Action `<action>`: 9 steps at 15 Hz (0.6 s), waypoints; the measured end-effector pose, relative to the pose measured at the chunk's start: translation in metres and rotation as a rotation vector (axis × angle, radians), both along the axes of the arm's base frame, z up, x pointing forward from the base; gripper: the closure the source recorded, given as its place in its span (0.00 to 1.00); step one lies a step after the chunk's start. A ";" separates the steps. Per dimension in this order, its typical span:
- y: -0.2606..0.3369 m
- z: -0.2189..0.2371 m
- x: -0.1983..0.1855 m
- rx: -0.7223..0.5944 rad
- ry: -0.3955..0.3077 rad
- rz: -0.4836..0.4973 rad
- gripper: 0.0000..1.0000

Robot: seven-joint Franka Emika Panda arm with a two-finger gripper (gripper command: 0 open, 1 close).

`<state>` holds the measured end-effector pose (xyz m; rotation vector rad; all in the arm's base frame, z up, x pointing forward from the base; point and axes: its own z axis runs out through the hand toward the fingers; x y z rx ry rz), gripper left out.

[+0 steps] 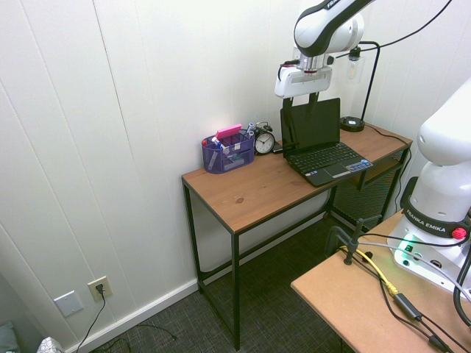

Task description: Close the laptop lid

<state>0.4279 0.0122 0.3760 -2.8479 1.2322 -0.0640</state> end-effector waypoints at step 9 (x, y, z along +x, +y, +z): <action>-0.035 0.040 0.040 -0.059 -0.079 -0.077 0.00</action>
